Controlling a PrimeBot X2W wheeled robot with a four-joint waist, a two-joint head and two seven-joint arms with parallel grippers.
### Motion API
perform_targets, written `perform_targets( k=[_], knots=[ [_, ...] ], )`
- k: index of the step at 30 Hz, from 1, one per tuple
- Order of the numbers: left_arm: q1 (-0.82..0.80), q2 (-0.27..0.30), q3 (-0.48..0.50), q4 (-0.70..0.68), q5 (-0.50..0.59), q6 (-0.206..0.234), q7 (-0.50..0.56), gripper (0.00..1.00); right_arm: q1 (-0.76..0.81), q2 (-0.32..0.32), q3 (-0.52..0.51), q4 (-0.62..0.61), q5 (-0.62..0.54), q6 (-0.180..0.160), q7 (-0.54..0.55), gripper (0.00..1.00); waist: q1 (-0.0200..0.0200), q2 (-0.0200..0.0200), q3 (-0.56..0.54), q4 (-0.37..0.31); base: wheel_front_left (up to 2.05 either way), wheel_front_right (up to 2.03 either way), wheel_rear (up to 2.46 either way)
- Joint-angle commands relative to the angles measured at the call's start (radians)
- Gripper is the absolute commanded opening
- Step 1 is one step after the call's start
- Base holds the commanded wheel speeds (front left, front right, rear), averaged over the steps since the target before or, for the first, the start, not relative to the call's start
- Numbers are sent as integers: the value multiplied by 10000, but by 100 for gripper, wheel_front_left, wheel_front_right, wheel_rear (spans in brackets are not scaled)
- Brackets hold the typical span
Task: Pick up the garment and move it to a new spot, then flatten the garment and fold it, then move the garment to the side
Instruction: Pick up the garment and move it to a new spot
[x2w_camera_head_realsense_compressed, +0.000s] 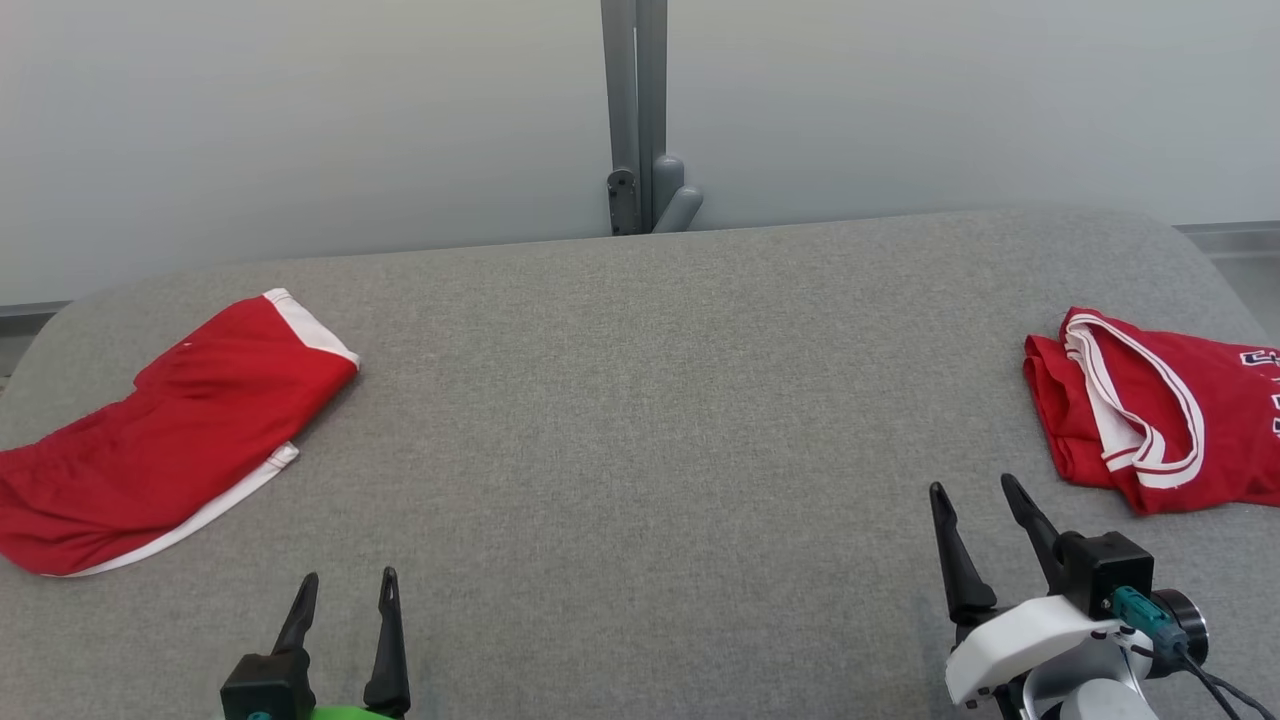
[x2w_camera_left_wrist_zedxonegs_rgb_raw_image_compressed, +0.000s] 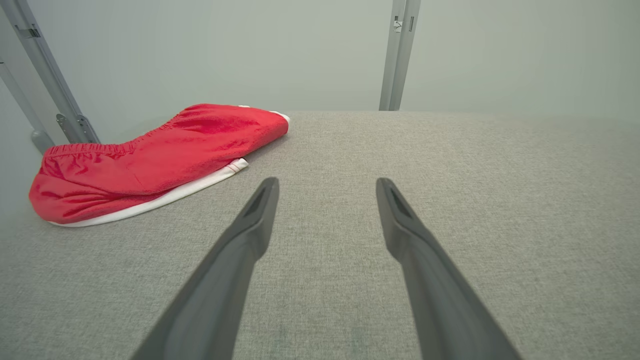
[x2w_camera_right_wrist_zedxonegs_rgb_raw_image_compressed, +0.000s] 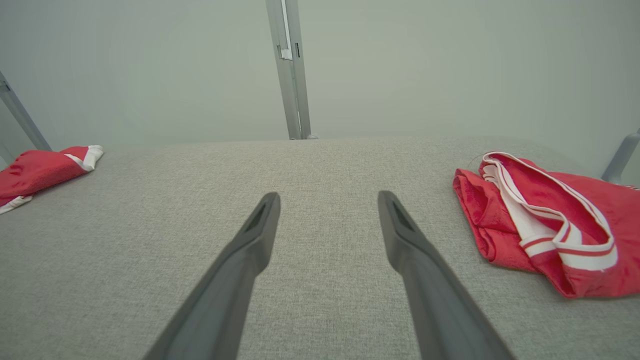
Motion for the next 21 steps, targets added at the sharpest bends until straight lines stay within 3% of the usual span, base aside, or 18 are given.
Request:
perform_targets(
  k=[1,13,16,21],
  knots=[
    [221,15,55,-5,-79,24,2,100,163,-12,-6,-96,44,-12,-28,100,1,73,-49,8,0,0,0],
    [198,17,260,49,-214,24,2,100,361,3,76,-353,262,-12,-28,100,1,73,135,307,0,0,0],
    [125,21,321,96,-218,-42,2,100,422,2,184,-394,333,-12,-28,100,1,73,222,768,0,0,0],
    [39,23,462,180,-110,-172,2,100,469,-1,448,-472,471,-12,-28,100,1,73,330,2341,0,0,0]
  ],
)
